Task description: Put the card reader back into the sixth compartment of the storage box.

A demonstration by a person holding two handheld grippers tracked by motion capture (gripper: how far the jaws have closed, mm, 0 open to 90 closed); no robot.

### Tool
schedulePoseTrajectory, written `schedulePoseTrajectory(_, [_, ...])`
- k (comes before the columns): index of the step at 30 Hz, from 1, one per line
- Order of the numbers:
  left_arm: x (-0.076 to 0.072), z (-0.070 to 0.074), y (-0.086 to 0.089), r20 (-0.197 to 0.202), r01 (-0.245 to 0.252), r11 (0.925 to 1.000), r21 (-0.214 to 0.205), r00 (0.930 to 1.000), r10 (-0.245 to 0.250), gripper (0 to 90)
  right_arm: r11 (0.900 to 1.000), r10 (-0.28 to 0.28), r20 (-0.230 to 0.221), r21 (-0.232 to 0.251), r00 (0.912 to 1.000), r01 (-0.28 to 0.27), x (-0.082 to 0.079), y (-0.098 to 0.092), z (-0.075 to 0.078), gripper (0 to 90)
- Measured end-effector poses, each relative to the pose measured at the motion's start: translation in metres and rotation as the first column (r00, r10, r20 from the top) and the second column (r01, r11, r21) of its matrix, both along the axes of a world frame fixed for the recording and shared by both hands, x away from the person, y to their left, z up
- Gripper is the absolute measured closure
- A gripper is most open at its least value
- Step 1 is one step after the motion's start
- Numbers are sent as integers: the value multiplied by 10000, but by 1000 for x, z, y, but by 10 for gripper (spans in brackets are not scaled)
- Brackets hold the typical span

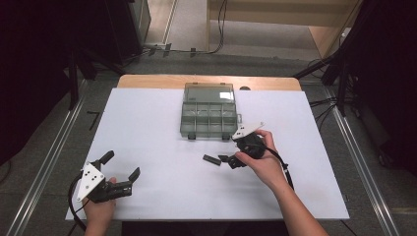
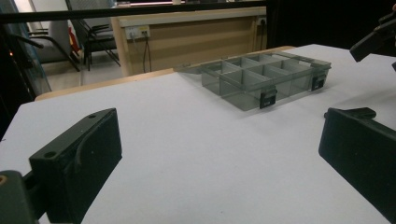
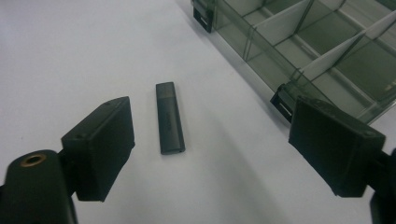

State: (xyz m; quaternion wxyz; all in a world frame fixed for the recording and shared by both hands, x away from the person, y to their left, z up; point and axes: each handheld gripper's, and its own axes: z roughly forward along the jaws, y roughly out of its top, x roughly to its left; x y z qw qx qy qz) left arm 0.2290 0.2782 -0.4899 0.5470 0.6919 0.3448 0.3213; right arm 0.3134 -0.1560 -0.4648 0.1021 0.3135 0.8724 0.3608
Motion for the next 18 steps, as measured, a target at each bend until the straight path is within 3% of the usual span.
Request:
schedulePoseTrajectory(2, [0,0,0,1,0,10000,-4,10000,0,0,9998,-55,58,-201,10000,56,0,3,-1,214])
schedulePoseTrajectory(5, [0,0,0,0,-11,10000,-33,10000,11,0,9992,-66,-52,-406,10000,64,0,6,-3,244])
schedulePoseTrajectory(13, [0,0,0,-3,4,10000,-34,10000,-4,0,9988,117,-354,-467,9993,-133,2,11,-8,458])
schedulePoseTrajectory(18, [0,0,0,-4,7,10000,-20,10000,-7,0,9977,237,-626,-614,9978,-276,3,14,-11,521])
